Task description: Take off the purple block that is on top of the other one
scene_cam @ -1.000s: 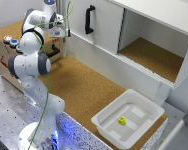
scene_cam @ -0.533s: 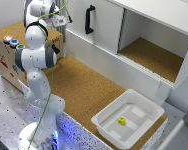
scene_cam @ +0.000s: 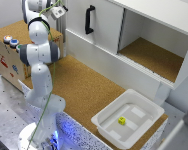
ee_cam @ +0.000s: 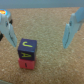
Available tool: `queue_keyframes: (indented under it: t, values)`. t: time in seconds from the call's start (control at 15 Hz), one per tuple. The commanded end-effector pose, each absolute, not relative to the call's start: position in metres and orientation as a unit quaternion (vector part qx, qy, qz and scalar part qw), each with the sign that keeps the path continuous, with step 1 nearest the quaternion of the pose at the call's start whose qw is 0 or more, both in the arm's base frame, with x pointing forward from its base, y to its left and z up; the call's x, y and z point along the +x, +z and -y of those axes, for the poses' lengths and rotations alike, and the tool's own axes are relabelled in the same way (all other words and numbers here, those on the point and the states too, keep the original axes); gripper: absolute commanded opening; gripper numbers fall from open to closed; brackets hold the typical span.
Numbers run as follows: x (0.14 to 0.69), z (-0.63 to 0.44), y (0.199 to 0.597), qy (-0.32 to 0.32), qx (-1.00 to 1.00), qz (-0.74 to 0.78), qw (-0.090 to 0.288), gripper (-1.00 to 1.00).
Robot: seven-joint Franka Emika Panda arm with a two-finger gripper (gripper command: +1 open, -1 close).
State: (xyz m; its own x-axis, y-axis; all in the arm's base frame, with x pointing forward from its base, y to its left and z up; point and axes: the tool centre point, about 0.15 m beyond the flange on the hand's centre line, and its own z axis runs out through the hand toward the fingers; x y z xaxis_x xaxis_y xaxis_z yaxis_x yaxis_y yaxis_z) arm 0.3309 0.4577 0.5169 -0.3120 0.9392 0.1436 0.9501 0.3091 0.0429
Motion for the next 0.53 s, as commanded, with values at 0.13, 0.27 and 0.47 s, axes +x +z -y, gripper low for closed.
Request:
queue_keyframes:
  t: [0.13,0.27,0.47]
  values:
    - [0.335,-0.489,0.506,0.047,-0.558,0.828,0.028,1.00]
    - [0.338,-0.492,0.497,0.052,-0.562,0.825,0.034,1.00]
    - [0.341,-0.496,0.485,0.059,-0.564,0.823,0.040,1.00]
